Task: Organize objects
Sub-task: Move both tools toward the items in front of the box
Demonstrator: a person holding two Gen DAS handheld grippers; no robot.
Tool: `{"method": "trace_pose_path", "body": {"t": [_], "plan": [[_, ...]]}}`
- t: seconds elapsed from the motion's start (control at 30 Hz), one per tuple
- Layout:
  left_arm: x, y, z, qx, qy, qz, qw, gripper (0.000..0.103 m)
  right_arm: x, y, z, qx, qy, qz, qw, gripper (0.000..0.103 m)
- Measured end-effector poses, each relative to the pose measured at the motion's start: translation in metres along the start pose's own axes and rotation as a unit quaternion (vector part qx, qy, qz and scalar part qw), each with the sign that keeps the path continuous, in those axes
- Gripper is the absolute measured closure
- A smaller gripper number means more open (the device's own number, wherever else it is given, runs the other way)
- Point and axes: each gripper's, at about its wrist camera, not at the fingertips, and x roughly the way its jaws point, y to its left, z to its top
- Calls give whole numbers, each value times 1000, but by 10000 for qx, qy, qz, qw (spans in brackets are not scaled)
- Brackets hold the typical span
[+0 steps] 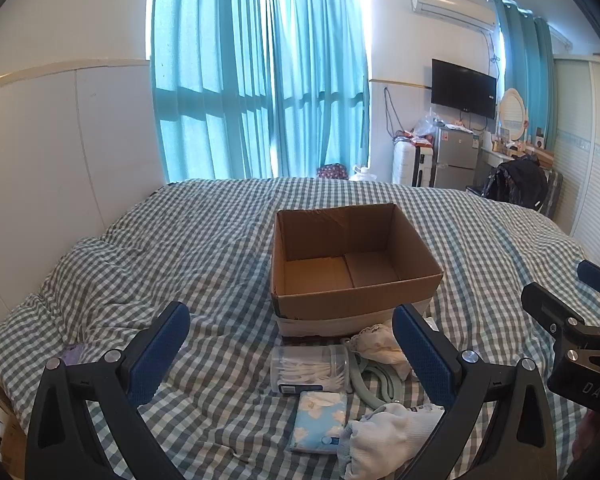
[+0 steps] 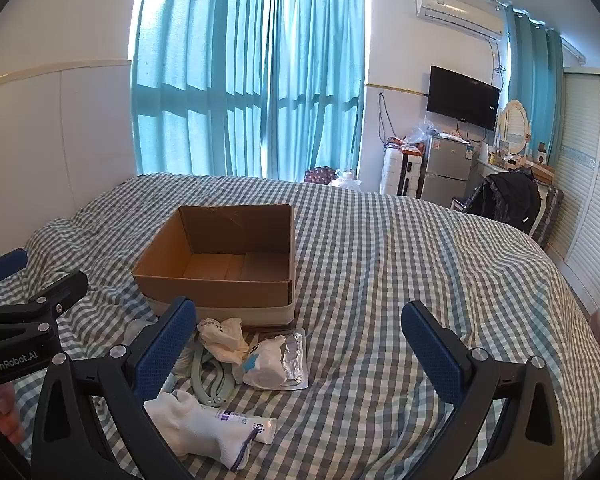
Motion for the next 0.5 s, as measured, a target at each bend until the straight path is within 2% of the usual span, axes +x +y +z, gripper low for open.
{"method": "trace_pose_path", "body": {"t": [0.5], "plan": [[-20,5,1,-26,-117,-3,9999,0,-22,9,6,-107,-182,70,9998,0]]}}
